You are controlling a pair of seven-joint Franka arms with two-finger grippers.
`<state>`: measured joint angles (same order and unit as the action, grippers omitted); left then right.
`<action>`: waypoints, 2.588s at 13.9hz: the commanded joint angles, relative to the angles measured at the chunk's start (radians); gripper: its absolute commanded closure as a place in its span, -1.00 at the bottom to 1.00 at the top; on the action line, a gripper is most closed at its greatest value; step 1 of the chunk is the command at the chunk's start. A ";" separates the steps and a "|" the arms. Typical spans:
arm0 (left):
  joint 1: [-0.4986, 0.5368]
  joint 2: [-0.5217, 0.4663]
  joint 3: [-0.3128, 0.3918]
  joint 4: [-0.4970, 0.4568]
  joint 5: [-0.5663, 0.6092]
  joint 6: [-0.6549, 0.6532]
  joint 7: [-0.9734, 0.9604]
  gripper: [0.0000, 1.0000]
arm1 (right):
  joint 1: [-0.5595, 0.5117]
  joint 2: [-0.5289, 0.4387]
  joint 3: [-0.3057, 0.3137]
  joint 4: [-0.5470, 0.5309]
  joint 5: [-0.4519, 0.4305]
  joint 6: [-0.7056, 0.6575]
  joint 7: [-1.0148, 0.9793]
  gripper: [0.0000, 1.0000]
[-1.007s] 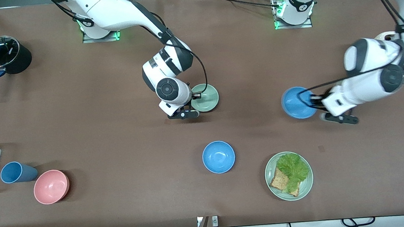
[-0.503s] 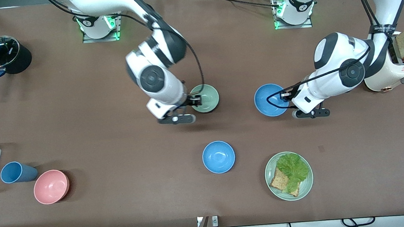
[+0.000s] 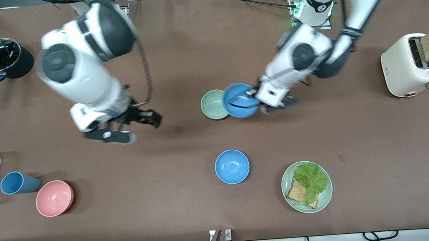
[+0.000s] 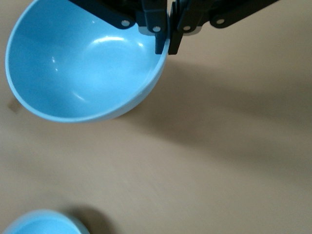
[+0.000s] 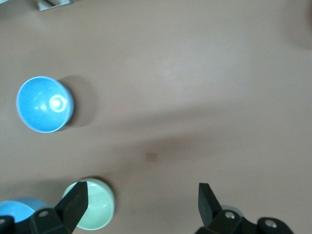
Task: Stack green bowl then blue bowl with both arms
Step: 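Lower the blue bowl into the green bowl while the right gripper withdraws, then open the left gripper and lift it off the stacked bowls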
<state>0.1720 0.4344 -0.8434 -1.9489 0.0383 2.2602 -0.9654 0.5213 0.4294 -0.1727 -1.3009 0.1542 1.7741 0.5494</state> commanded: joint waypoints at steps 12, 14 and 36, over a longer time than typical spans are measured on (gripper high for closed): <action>-0.164 0.155 0.058 0.030 0.157 0.142 -0.209 0.97 | -0.458 -0.205 0.053 -0.067 -0.034 -0.108 -0.541 -1.00; -0.204 0.156 0.105 0.048 0.169 0.144 -0.214 0.97 | -0.524 -0.227 0.103 -0.070 -0.067 -0.108 -0.594 -1.00; 0.118 0.057 -0.002 0.261 0.172 -0.264 0.047 -1.00 | -0.523 -0.419 0.122 -0.364 -0.128 -0.048 -0.628 -1.00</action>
<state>0.2336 0.5378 -0.8258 -1.6977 0.1947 2.0654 -1.0455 0.0059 0.0302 -0.0530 -1.6521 0.0263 1.7309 -0.0580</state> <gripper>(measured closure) 0.075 0.000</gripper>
